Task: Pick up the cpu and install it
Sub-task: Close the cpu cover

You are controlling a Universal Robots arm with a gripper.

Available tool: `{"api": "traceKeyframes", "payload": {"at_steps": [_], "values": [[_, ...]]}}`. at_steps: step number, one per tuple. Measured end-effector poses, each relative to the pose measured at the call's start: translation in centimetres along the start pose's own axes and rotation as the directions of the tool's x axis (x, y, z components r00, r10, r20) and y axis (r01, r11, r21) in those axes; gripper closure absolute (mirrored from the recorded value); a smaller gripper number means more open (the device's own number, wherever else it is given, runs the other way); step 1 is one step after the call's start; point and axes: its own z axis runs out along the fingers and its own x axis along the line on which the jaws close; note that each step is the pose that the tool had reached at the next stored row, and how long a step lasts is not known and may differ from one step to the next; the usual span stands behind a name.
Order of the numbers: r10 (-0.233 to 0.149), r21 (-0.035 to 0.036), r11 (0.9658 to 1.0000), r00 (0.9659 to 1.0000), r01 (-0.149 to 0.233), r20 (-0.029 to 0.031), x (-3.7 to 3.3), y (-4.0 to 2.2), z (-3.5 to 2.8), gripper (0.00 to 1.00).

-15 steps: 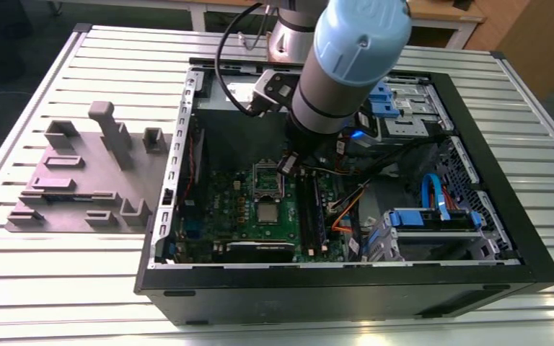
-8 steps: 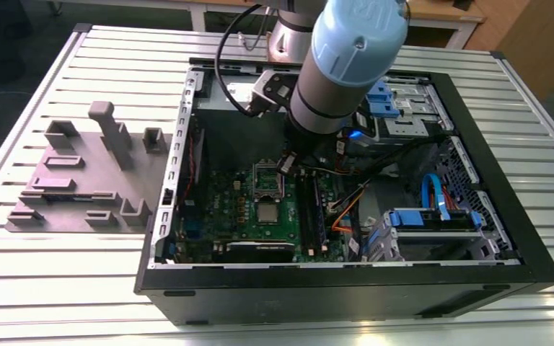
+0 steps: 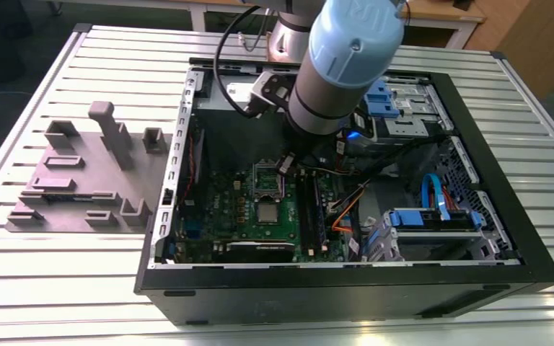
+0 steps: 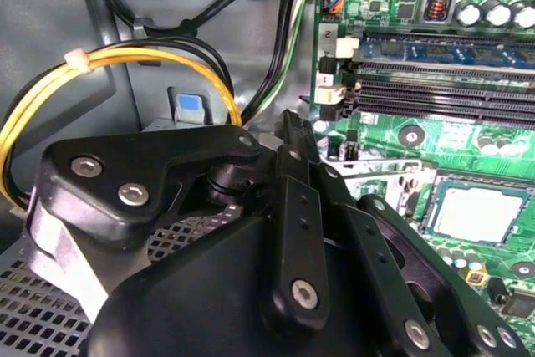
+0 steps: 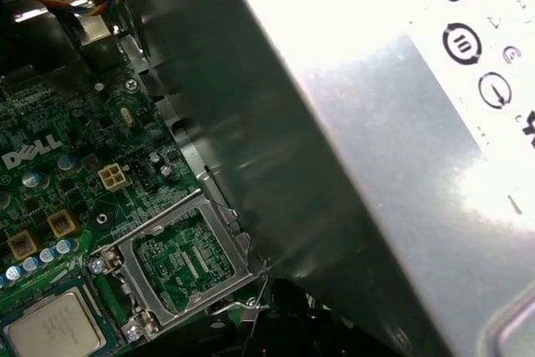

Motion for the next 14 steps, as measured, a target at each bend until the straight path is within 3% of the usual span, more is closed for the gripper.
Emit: {"api": "traceKeyframes", "payload": {"at_steps": [5, 11, 14], "values": [[0.0, 0.0039, 1.0, 1.0, 0.0, -0.006, 0.09, 0.13, 0.02, 0.9], [0.003, 0.0216, 0.9998, 0.9994, -0.002, -0.0354, 0.1, 0.17, -0.03, 0.9], [0.004, 0.0265, 0.9996, 0.999, -0.002, -0.0435, 0.08, 0.21, -0.18, 0.9]]}}
